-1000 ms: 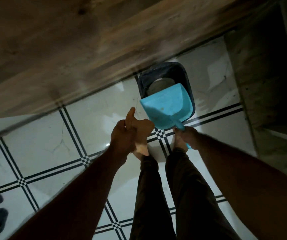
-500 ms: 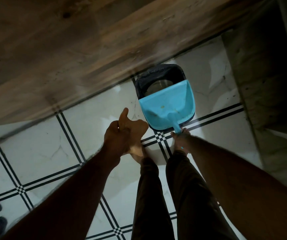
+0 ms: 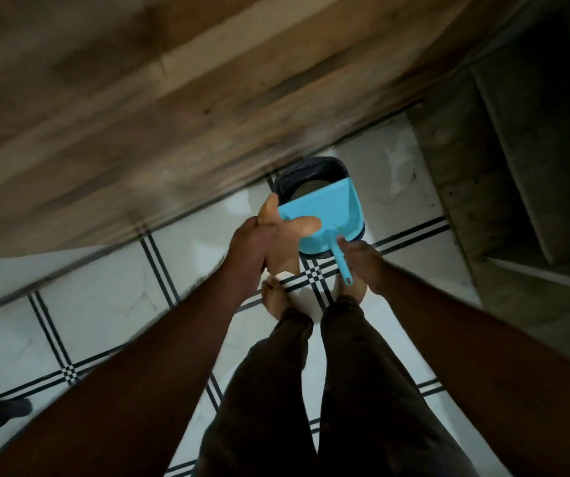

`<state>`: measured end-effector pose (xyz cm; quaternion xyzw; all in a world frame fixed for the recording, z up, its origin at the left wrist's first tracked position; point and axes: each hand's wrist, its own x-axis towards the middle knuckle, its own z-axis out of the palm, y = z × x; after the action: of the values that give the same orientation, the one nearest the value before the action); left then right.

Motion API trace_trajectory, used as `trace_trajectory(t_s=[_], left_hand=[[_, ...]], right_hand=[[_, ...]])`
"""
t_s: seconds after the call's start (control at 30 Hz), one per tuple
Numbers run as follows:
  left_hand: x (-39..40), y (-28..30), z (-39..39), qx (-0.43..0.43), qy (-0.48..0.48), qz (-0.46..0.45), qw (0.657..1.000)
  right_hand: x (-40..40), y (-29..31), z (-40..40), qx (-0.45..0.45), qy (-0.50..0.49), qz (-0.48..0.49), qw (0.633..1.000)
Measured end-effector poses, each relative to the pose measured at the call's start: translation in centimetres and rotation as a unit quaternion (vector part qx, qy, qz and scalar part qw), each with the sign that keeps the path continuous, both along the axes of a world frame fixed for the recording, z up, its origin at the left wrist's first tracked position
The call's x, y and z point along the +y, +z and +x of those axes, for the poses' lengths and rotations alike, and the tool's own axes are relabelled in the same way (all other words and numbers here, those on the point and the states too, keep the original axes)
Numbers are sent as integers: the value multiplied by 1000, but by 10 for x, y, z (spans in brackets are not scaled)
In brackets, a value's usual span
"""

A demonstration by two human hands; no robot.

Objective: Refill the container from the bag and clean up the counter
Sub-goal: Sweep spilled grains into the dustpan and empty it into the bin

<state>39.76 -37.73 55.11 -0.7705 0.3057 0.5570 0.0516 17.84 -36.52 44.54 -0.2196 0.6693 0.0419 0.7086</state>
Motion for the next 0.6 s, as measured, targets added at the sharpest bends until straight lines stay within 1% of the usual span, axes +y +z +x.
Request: trace_trajectory(t_s=[0.07, 0.1, 0.13, 0.17, 0.2, 0.23, 0.27, 0.33, 0.4, 0.43, 0.53, 0.6], left_hand=[[-6, 43, -24, 83, -18, -74, 994], [-3, 57, -36, 128, -1, -115, 985], [2, 74, -48, 188, 72, -120, 972], [7, 91, -60, 212, 141, -120, 959], [11, 106, -71, 214, 159, -118, 957], [15, 106, -81, 194, 154, -122, 961], [14, 114, -94, 200, 157, -128, 959], [9, 126, -123, 187, 94, -143, 967], [2, 142, -153, 185, 27, -164, 969], [-1, 152, -168, 183, -15, -176, 967], [-14, 166, -211, 153, -145, -213, 954], [-20, 202, -246, 151, -208, -232, 938]], right_hand=[[-9, 43, -7, -122, -81, 51, 988], [-11, 67, -17, -185, -126, 62, 973], [-14, 94, -25, -224, -162, 52, 960], [-14, 120, -35, -254, -184, 28, 949], [-13, 143, -46, -263, -205, -6, 943], [-11, 165, -58, -264, -218, -41, 939], [-7, 183, -71, -241, -221, -78, 942], [3, 213, -98, -192, -213, -130, 949], [17, 243, -129, -124, -226, -160, 953], [25, 256, -146, -92, -248, -175, 948], [50, 290, -194, -37, -329, -221, 917], [62, 314, -223, 11, -341, -255, 904]])
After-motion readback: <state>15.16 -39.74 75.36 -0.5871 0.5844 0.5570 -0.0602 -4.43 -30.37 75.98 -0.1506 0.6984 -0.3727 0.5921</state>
